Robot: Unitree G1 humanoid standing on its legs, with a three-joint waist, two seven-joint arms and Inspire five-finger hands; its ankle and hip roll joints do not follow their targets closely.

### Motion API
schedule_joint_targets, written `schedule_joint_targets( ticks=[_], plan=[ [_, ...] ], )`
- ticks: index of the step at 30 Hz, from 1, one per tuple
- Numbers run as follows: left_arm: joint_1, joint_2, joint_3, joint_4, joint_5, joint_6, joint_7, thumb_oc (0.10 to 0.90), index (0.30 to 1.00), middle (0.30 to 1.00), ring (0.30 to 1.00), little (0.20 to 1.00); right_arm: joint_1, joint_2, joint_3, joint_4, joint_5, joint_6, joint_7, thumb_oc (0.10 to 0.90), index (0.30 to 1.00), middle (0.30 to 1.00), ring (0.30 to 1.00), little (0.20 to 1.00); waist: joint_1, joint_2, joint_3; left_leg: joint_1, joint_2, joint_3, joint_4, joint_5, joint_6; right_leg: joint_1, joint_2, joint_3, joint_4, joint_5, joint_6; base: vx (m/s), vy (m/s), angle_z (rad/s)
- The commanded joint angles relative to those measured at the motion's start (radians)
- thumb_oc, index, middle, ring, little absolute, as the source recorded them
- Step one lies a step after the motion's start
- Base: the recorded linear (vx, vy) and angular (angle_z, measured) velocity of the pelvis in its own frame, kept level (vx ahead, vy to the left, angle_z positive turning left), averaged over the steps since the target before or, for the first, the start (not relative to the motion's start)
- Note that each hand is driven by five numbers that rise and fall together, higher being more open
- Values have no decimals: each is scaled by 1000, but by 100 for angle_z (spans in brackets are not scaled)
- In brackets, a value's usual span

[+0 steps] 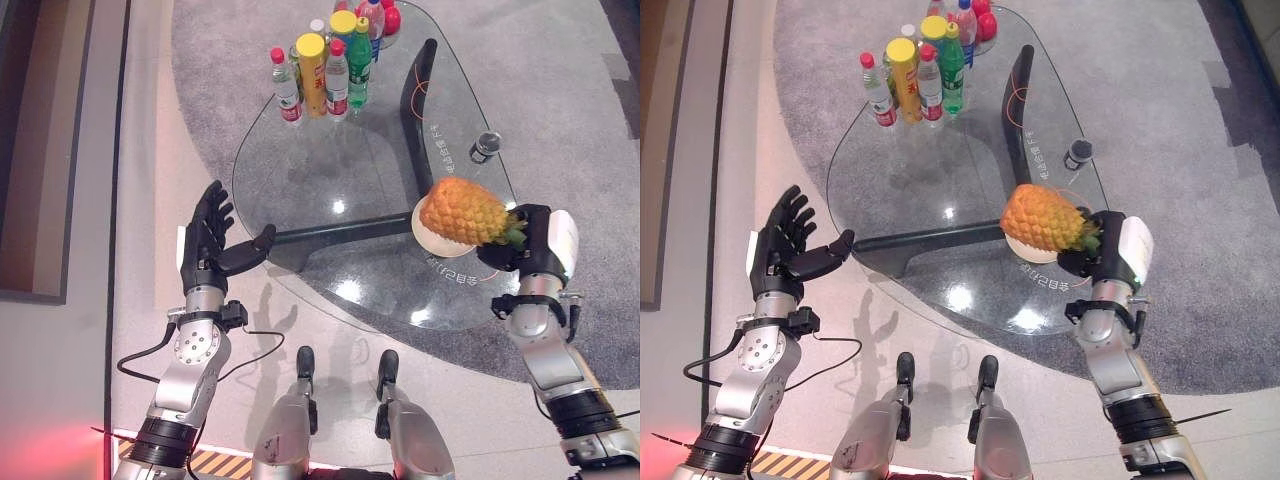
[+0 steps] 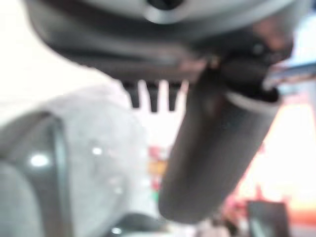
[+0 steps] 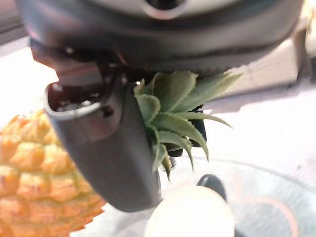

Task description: Pick up the fruit to the plate

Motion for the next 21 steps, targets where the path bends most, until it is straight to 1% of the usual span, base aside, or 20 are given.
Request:
schedule_joint_targets(
  ticks=[1, 2, 4, 5, 6, 7, 8, 12, 14, 17, 18, 20, 21],
  plan=[
    [24, 66, -11, -8, -26, -21, 6, 800, 900, 900, 900, 900, -159, -101, -34, -33, -106, -5, -54, 100, 300, 300, 300, 200, 14, -72, -46, -52, -32, -41, 116, -57, 48, 12, 9, -1, 83, -51, -17, -40, -34, -1],
    [24, 66, -13, -3, -26, -23, 7, 800, 900, 900, 900, 900, -163, -103, -33, -31, -110, -2, -53, 100, 300, 300, 300, 200, 15, -73, -44, -54, -32, -40, 118, -58, 48, 10, 10, -1, 83, -50, -17, -54, -43, -1],
    [32, 63, -22, 44, -48, -3, 9, 800, 900, 900, 900, 900, -188, -129, -24, -5, -140, 20, -52, 100, 300, 300, 300, 200, 20, -81, -31, -69, -30, -40, 130, -59, 49, 0, 12, -2, 88, -47, -16, -59, -39, -1],
    [36, 61, -26, 70, -44, -7, 7, 800, 900, 900, 900, 900, -208, -146, -19, 8, -144, 29, -55, 100, 300, 300, 300, 200, 22, -84, -22, -79, -28, -37, 136, -59, 48, -8, 13, -3, 91, -45, -15, -43, -17, 0],
    [36, 61, -26, 70, -44, -7, 7, 800, 900, 900, 900, 900, -208, -146, -19, 8, -144, 29, -55, 100, 300, 300, 300, 200, 22, -84, -22, -79, -28, -37, 136, -59, 48, -8, 13, -3, 91, -45, -15, -93, -16, 3],
    [46, 65, -47, 126, -34, -12, 10, 800, 900, 900, 900, 900, -269, -194, 5, 47, -173, 70, -54, 100, 300, 300, 300, 200, 30, -88, -1, -106, -27, -35, 155, -60, 48, -25, 15, -6, 98, -41, -16, -84, 0, 2],
    [50, 69, -54, 144, -37, -19, 14, 800, 900, 900, 900, 900, -292, -214, 17, 62, -174, 83, -52, 100, 300, 300, 300, 200, 33, -87, 3, -117, -27, -35, 160, -60, 48, -34, 15, -7, 102, -41, -15, -98, 7, 3],
    [56, 69, -62, 194, -38, -37, 27, 800, 900, 900, 900, 900, -350, -258, 52, 103, -190, 101, -46, 100, 300, 300, 300, 200, 35, -88, 3, -163, -26, -33, 177, -59, 46, -76, 15, -9, 114, -40, -15, -48, 20, 2],
    [54, 70, -64, 217, -38, -39, 29, 800, 900, 900, 900, 900, -388, -281, 76, 128, -226, 117, -27, 100, 300, 300, 300, 200, 35, -87, 3, -190, -29, -34, 185, -57, 46, -102, 14, -10, 121, -39, -14, -57, 36, 3],
    [44, 75, -81, 259, -31, -47, 31, 800, 900, 900, 900, 900, -463, -319, 145, 175, -263, 136, 17, 100, 300, 300, 300, 200, 36, -85, 3, -247, -33, -34, 205, -52, 45, -158, 12, -17, 137, -36, -12, -68, 49, 2],
    [44, 75, -81, 259, -31, -47, 31, 800, 900, 900, 900, 900, -463, -319, 145, 175, -263, 136, 17, 100, 300, 300, 300, 200, 36, -85, 3, -247, -33, -34, 205, -52, 45, -158, 12, -17, 137, -36, -12, -60, 44, 5],
    [37, 77, -86, 284, -30, -50, 28, 800, 900, 900, 900, 900, -509, -335, 186, 211, -286, 147, 48, 100, 300, 300, 300, 200, 38, -84, 3, -278, -35, -34, 217, -50, 44, -188, 10, -22, 148, -36, -12, -52, 34, 9],
    [33, 76, -91, 302, -31, -55, 28, 800, 900, 900, 900, 900, -550, -346, 233, 244, -284, 158, 55, 100, 300, 300, 300, 200, 39, -83, 3, -303, -35, -34, 224, -49, 44, -213, 11, -25, 158, -37, -12, -37, 23, 3]
  ],
)
